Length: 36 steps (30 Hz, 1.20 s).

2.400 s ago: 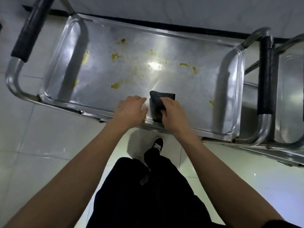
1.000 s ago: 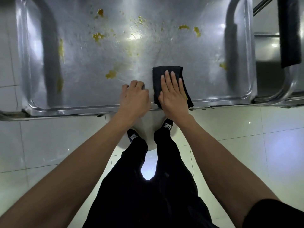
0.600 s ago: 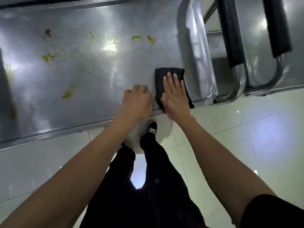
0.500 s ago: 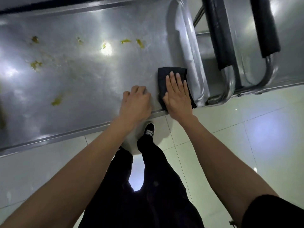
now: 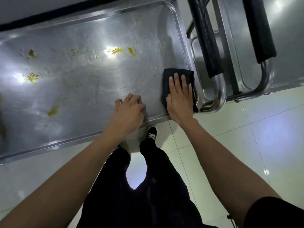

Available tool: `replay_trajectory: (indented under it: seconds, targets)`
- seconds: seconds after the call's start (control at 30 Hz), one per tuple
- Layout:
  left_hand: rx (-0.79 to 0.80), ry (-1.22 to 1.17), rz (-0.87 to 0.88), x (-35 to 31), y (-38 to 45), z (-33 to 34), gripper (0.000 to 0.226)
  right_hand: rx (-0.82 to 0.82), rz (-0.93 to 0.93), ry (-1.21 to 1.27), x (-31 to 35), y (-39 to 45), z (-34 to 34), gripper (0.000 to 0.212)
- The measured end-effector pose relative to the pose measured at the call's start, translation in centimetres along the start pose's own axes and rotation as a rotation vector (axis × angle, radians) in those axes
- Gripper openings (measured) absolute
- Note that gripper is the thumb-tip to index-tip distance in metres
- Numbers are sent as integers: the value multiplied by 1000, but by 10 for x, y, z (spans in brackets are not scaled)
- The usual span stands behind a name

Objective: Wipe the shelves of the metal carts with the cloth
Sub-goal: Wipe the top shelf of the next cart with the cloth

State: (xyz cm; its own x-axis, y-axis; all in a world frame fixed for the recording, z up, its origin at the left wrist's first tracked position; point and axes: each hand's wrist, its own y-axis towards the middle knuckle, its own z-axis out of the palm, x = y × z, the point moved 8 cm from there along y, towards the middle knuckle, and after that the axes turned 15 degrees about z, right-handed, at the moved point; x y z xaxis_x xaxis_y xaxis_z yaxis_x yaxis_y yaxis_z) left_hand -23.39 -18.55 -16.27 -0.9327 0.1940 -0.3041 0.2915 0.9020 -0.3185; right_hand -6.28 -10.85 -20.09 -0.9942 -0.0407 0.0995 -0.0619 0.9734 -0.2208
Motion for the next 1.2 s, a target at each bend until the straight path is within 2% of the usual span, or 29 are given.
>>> replay_trajectory:
  seconds: [0.17,0.27,0.43,0.63,0.8,1.03,1.2]
  targets:
    - [-21,-44,26,24,-12,-3,36,17,-76,22,51,-6,10,64]
    - [-113,6,-52,62,-38,-13,32,12,-73,9,75,-11,15,62]
    - [-126,43,-178,120,-79,-15,34,24,-135,2,140,-28,25,61]
    - [-184,89,-172,156,-104,-17,30,37,-236,-36,220,-45,38,60]
    - [-149,115,-106,170,-105,-10,30,60,-349,-61,275,-47,45,62]
    - [-210,154,-62,171,-104,-12,29,20,-391,-73,274,-45,43,63]
    - [-217,140,-75,158,-74,-24,29,17,-322,-11,249,-28,36,63]
